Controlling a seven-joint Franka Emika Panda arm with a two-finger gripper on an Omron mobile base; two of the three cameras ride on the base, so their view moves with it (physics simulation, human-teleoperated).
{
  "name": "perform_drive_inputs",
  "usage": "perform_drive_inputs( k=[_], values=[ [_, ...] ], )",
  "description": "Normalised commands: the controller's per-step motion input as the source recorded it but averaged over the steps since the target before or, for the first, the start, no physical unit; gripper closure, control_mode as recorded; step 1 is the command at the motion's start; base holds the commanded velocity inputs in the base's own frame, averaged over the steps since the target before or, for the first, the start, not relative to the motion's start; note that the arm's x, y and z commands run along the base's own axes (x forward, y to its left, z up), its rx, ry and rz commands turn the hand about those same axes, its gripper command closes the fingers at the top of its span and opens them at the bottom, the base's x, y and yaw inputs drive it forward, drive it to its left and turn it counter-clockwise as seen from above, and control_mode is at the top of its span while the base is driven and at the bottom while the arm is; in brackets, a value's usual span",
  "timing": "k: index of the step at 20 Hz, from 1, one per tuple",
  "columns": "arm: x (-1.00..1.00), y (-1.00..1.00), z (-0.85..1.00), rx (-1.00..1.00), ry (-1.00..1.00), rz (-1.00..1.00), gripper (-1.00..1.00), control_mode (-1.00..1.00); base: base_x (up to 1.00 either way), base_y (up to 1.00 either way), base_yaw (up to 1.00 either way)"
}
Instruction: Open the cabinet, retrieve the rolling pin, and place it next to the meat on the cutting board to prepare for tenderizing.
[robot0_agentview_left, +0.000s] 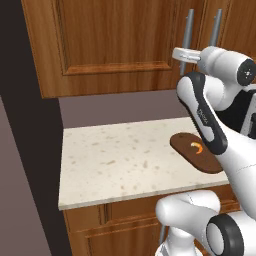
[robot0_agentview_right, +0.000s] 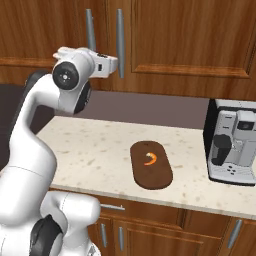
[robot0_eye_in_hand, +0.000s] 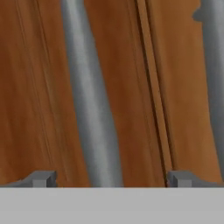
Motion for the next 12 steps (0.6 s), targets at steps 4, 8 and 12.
perform_drive_inputs(
  k=[4, 8, 12],
  values=[
    [0.37, 0.00, 0.00, 0.00, 0.01, 0.04, -1.00, -1.00, 0.00, 0.00, 0.00],
    [0.38, 0.00, 0.00, 0.00, 0.03, 0.03, -1.00, -1.00, 0.00, 0.00, 0.00],
    [0.39, 0.00, 0.00, 0.00, 0.03, 0.03, -1.00, -1.00, 0.00, 0.00, 0.00]
  ],
)
